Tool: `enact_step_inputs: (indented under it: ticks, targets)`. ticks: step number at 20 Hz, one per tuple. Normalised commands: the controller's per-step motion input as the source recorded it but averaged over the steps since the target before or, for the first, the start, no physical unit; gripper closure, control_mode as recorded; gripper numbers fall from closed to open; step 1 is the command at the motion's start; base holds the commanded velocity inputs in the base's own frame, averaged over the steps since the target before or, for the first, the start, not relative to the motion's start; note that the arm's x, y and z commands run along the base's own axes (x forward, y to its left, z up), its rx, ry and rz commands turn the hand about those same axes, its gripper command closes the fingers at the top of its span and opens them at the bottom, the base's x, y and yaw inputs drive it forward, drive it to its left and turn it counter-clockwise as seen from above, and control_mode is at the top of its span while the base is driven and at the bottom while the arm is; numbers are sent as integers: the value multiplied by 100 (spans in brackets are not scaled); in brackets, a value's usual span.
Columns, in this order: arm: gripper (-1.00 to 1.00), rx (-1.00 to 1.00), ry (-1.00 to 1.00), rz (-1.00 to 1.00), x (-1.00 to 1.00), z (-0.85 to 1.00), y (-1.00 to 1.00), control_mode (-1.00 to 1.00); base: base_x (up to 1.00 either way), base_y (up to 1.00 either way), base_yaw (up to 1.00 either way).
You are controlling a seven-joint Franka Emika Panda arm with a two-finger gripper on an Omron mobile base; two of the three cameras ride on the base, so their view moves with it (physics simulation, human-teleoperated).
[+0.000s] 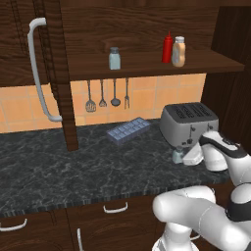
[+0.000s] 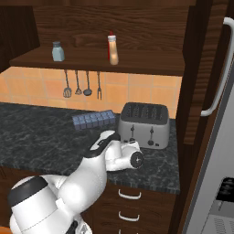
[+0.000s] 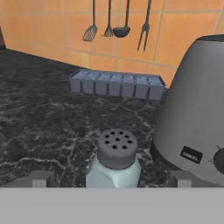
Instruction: Put the shaker and condiment bottle from the counter next to their counterparts in the cabinet.
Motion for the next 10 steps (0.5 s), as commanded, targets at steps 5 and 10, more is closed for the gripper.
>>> enact_step_inputs:
  ticks: [5, 10]
  targets:
    - [-100, 4, 1, 0, 24, -16, 0, -100, 0, 0, 0]
    - [-100, 6, 2, 0, 20, -11, 0, -100, 0, 0, 0]
